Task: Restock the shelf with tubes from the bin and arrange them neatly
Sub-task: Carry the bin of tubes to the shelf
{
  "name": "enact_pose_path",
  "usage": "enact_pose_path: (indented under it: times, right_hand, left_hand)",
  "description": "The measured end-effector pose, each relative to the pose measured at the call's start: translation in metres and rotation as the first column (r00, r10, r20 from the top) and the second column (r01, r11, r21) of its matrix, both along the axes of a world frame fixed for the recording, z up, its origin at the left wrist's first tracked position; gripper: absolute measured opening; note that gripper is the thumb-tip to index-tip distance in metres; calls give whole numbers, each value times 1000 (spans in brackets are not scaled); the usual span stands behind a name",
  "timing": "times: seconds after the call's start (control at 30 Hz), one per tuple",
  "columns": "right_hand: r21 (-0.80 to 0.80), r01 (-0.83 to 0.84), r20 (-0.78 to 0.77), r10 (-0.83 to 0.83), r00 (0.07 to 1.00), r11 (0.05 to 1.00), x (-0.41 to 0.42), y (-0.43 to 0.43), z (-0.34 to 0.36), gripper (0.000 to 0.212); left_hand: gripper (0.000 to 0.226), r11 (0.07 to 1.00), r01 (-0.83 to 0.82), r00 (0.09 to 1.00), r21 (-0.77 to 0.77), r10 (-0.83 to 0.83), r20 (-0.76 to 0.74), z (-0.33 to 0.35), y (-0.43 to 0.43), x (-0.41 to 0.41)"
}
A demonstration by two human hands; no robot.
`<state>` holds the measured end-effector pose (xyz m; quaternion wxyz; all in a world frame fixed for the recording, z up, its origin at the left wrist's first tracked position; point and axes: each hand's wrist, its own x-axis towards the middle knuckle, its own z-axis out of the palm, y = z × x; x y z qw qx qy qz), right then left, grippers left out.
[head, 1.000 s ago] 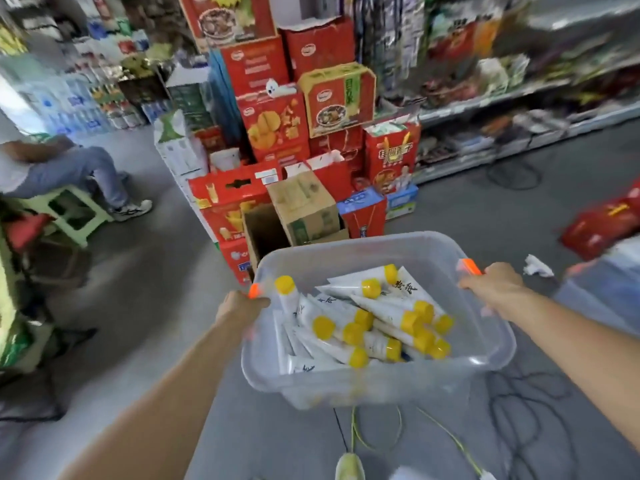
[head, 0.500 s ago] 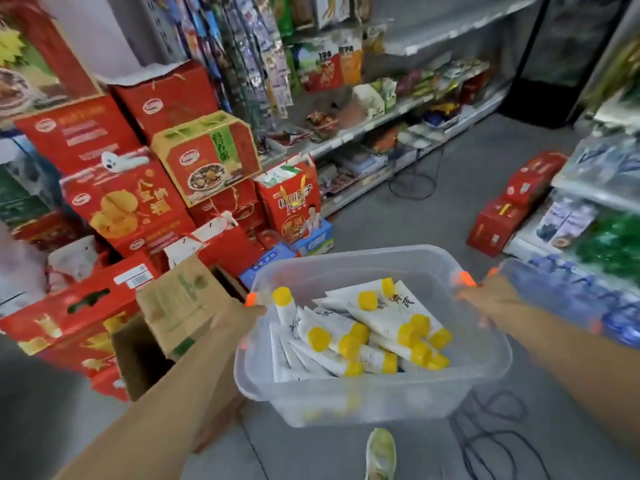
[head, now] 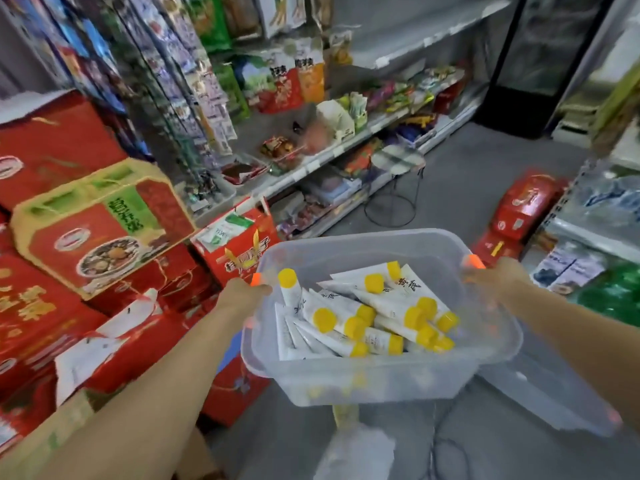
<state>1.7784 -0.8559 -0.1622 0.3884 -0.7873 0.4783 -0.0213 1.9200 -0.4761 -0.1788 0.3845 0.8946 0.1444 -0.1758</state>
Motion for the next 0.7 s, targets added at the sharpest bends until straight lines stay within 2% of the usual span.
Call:
enact_pose_path:
  times: [0.2, 0.4, 0.53, 0.7]
  right_hand:
    - [-8, 22, -38, -22, 999, 1000, 138, -74, 4, 45]
    - [-72, 70, -59, -75, 995, 995, 261, -160, 11, 56]
    - [-57, 80, -81, -84, 993, 995, 344, -233, 4, 59]
    - [-52, 91, -57, -94, 994, 994, 451, -332, -5, 59]
  left_hand:
    - [45, 997, 73, 996, -1, -73, -45, 0, -85, 159]
    - [26, 991, 135, 991, 7, -135, 5, 16, -193, 298]
    - [51, 984, 169, 986, 53, -169, -12, 6, -263, 390]
    - [53, 984, 177, 983, 25, -175, -47, -6, -364, 498]
